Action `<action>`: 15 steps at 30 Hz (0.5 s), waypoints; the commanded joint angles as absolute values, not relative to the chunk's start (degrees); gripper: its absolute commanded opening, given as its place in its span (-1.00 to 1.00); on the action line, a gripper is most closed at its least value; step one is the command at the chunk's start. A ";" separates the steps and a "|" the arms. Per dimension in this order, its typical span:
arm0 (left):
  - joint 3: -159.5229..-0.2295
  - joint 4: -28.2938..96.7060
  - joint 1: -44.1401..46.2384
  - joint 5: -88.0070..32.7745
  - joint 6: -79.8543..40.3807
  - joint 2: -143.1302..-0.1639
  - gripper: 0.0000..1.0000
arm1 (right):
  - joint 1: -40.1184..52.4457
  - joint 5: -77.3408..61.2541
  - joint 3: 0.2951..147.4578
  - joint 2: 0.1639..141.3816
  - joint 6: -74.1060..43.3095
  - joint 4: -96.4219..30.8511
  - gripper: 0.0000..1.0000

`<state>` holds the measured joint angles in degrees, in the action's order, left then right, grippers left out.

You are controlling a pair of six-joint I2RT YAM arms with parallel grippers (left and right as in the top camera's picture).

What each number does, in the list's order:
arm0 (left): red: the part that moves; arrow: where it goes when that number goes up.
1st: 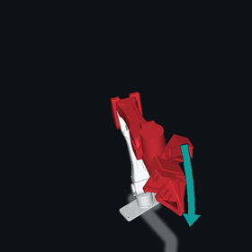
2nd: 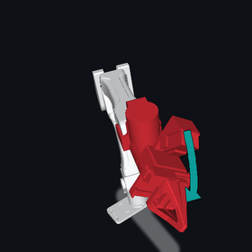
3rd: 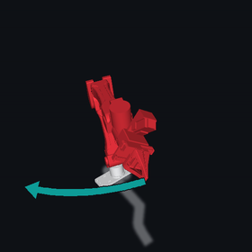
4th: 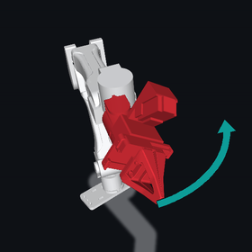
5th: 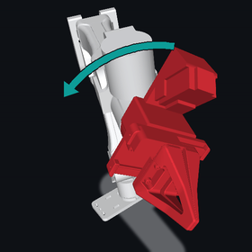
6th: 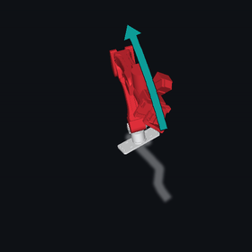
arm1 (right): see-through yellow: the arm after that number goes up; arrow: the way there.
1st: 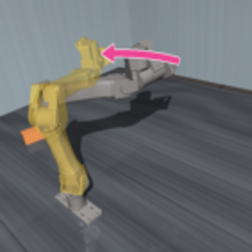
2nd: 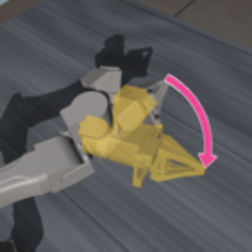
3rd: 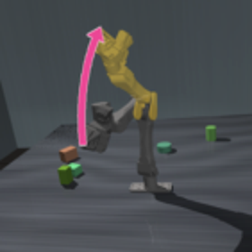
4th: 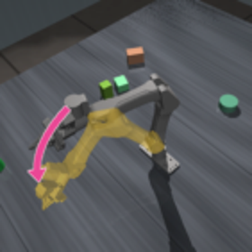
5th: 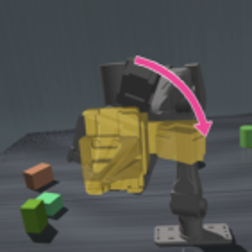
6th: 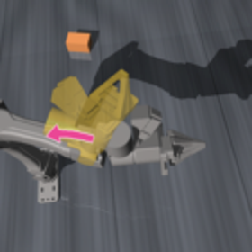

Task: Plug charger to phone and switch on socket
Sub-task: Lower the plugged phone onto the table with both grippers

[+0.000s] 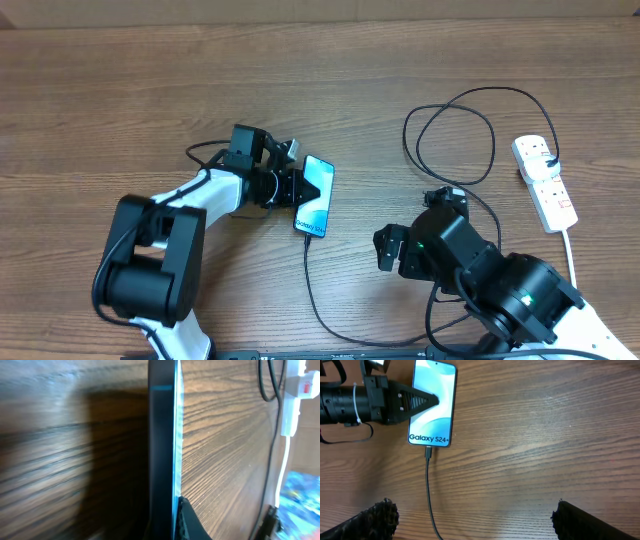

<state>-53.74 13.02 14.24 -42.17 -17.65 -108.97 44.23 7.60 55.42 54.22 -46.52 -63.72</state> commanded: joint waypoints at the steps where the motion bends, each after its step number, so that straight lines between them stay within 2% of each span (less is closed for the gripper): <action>1: -53.69 13.21 14.59 -40.49 -16.95 -113.62 -0.79 | 43.81 7.22 56.31 56.10 -46.94 -63.55 1.00; 2: -53.69 13.21 14.52 -40.45 -16.91 -114.45 -0.68 | 43.81 7.22 56.31 57.04 -46.94 -63.55 1.00; 7: -53.69 14.63 13.04 -38.72 -17.02 -114.56 -0.47 | 43.81 7.25 56.31 59.11 -48.29 -63.53 1.00; 15: -53.69 20.08 12.38 -25.10 -23.73 -114.56 -0.46 | 43.81 7.27 56.31 59.81 -48.25 -63.18 1.00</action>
